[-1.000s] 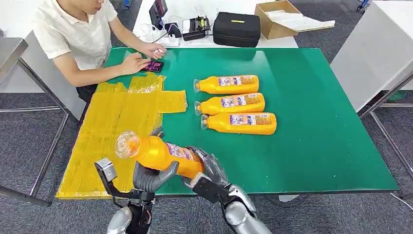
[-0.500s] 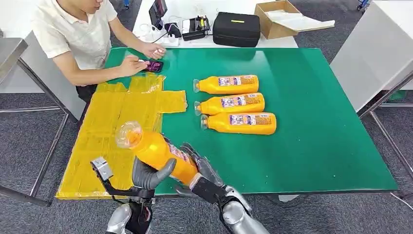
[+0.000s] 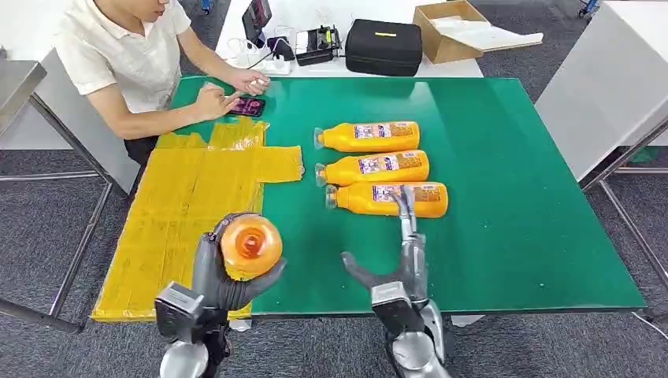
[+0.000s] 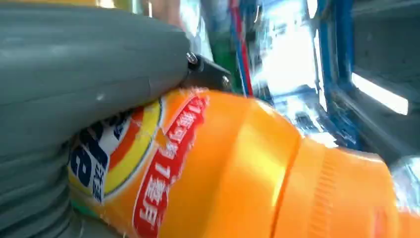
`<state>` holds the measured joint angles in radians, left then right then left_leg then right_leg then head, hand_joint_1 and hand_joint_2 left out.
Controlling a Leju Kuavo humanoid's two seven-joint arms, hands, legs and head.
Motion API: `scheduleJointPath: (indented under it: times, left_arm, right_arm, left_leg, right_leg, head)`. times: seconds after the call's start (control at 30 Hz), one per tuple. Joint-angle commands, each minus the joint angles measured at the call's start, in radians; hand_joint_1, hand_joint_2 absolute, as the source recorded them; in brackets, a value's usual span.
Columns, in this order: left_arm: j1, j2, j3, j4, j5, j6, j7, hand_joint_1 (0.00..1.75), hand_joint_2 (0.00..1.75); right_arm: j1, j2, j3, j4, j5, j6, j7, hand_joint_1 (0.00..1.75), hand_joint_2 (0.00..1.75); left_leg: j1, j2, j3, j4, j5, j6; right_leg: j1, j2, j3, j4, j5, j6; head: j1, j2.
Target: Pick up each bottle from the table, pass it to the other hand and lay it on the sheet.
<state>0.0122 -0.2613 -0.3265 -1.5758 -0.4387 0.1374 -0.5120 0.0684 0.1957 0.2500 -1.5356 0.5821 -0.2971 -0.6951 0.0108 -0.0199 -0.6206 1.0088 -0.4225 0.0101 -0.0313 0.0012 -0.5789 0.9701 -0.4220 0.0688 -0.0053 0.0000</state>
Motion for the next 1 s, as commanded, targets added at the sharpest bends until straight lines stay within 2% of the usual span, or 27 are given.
scheduleJointPath:
  times: [0.03,0.27,0.33,0.5,0.73,1.0]
  left_arm:
    - [-0.108,0.1,-0.026,0.057,-0.682,0.242,0.215,1.75,1.75]
    - [-0.178,0.093,0.073,0.204,-0.71,0.265,0.264,1.75,1.75]
    - [-0.197,0.094,0.109,0.232,-0.731,0.228,0.311,1.75,1.75]
    - [-0.26,0.111,0.178,0.395,-0.793,0.163,0.386,1.75,1.75]
    - [-0.318,0.106,0.209,0.548,-0.876,0.139,0.442,1.75,1.75]
    - [-0.372,0.105,0.228,0.655,-0.885,0.112,0.444,1.75,1.75]
  right_arm:
    - [-0.022,0.03,-0.187,-0.149,-0.034,0.086,-0.003,0.0,1.75]
    - [-0.026,0.008,-0.128,-0.123,-0.059,0.061,-0.003,0.0,1.75]
    - [-0.024,-0.009,-0.107,-0.138,-0.068,0.048,-0.003,0.0,1.75]
    - [-0.029,-0.013,-0.125,-0.131,-0.106,0.071,-0.003,0.0,1.75]
    - [-0.04,-0.014,-0.136,-0.099,-0.135,0.108,-0.003,0.0,1.75]
    - [-0.053,-0.016,-0.121,-0.074,-0.152,0.112,-0.003,0.0,1.75]
  left_leg:
    - [0.0,0.0,0.001,0.0,0.001,0.0]
    - [0.0,0.001,0.003,-0.001,0.001,-0.001]
    - [0.001,0.003,0.007,-0.001,0.0,-0.001]
    - [0.0,0.001,0.004,-0.001,0.001,-0.001]
    - [0.001,0.002,0.005,-0.001,0.001,-0.001]
    - [0.001,0.001,0.003,-0.001,0.001,-0.001]
  right_leg:
    - [0.0,-0.001,0.001,0.0,0.0,-0.002]
    - [0.0,0.0,0.003,-0.001,0.0,-0.002]
    - [0.002,0.001,0.006,-0.001,-0.001,-0.005]
    - [0.001,0.0,0.004,-0.001,0.0,-0.003]
    - [0.002,0.0,0.005,-0.001,0.0,-0.004]
    - [0.001,0.0,0.004,-0.001,0.0,-0.003]
  head:
    - [0.0,0.0]
    - [0.0,0.0]
    - [0.0,0.0]
    - [0.0,0.0]
    - [0.0,0.0]
    - [0.0,0.0]
